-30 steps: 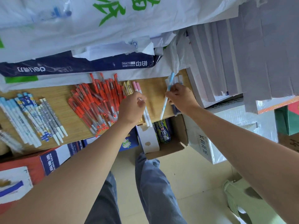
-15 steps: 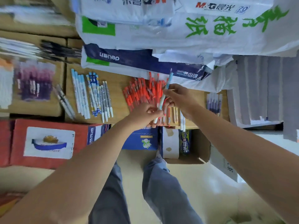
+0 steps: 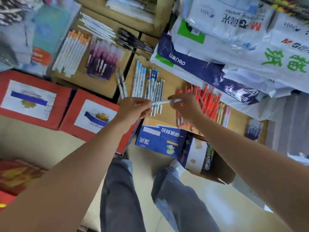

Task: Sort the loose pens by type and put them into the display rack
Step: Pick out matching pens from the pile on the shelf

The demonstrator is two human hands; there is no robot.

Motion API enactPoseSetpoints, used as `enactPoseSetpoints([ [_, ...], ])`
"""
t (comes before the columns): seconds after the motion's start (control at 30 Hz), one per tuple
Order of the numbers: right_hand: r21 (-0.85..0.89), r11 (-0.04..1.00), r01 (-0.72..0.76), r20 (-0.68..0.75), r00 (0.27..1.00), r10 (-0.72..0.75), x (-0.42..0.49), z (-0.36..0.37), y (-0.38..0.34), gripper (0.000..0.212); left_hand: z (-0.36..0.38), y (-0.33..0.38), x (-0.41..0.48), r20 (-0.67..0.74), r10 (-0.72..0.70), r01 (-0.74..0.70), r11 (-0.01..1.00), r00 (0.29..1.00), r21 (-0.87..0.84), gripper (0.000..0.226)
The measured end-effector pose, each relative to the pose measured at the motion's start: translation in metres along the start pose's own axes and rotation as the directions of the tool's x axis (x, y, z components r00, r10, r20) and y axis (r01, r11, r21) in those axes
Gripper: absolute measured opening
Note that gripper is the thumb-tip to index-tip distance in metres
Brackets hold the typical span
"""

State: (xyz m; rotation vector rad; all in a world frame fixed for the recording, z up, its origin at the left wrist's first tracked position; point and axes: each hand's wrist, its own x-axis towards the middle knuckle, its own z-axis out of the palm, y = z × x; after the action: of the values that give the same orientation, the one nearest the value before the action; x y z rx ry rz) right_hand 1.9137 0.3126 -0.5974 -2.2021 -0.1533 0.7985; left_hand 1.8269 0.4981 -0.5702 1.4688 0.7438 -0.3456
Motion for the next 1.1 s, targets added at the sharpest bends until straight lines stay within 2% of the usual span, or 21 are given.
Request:
enactPoseSetpoints([
  [0.07, 0.030, 0.998, -0.056, 0.014, 0.998, 0.055, 0.002, 0.005, -0.010, 0.018, -0.018, 0.000, 0.004, 0.010, -0.019, 0.019, 0.999, 1.000, -0.047, 0.015],
  [0.2, 0.004, 0.998, -0.068, 0.049, 0.996, 0.068, 0.011, 0.011, -0.028, 0.017, -0.054, -0.003, 0.021, 0.005, -0.046, 0.046, 0.998, 0.999, -0.030, 0.019],
  [0.4, 0.157, 0.968, -0.197, 0.045, 0.980, 0.193, 0.024, 0.026, -0.050, 0.011, -0.084, 0.000, 0.045, 0.112, 0.020, -0.040, 0.982, 0.993, 0.184, 0.013],
  [0.47, 0.327, 0.914, -0.240, 0.016, 0.969, 0.248, 0.032, 0.031, -0.059, 0.017, -0.091, 0.003, 0.051, 0.195, -0.009, -0.036, 0.972, 0.981, 0.230, 0.017],
  [0.57, 0.636, 0.713, -0.296, 0.033, 0.933, 0.358, 0.045, 0.041, -0.073, 0.026, -0.097, 0.010, 0.059, 0.298, -0.059, -0.013, 0.972, 0.953, 0.236, 0.018],
  [0.63, 0.677, 0.657, -0.331, 0.117, 0.930, 0.348, 0.053, 0.051, -0.083, 0.015, -0.096, 0.014, 0.065, 0.349, -0.071, -0.001, 0.979, 0.934, 0.202, 0.012],
  [0.73, 0.567, 0.742, -0.358, 0.172, 0.932, 0.319, 0.063, 0.067, -0.093, 0.013, -0.096, 0.011, 0.077, 0.399, -0.078, -0.035, 0.963, 0.913, 0.269, 0.006],
  [0.83, 0.356, 0.881, -0.312, 0.038, 0.947, 0.320, 0.078, 0.072, -0.092, 0.019, -0.100, 0.001, 0.091, 0.318, 0.016, -0.176, 0.860, 0.948, 0.479, 0.010],
  [0.9, 0.122, 0.951, -0.282, -0.047, 0.956, 0.290, 0.090, 0.073, -0.088, 0.018, -0.104, -0.002, 0.098, 0.229, 0.094, -0.214, 0.782, 0.969, 0.585, 0.015],
  [0.97, -0.090, 0.967, -0.240, -0.074, 0.969, 0.234, 0.100, 0.079, -0.084, 0.018, -0.106, -0.004, 0.105, 0.204, 0.127, -0.230, 0.739, 0.971, 0.633, 0.017],
  [1.1, -0.209, 0.947, -0.246, -0.163, 0.963, 0.214, 0.116, 0.105, -0.077, 0.019, -0.101, -0.006, 0.118, 0.212, 0.138, -0.249, 0.674, 0.967, 0.696, 0.032],
])
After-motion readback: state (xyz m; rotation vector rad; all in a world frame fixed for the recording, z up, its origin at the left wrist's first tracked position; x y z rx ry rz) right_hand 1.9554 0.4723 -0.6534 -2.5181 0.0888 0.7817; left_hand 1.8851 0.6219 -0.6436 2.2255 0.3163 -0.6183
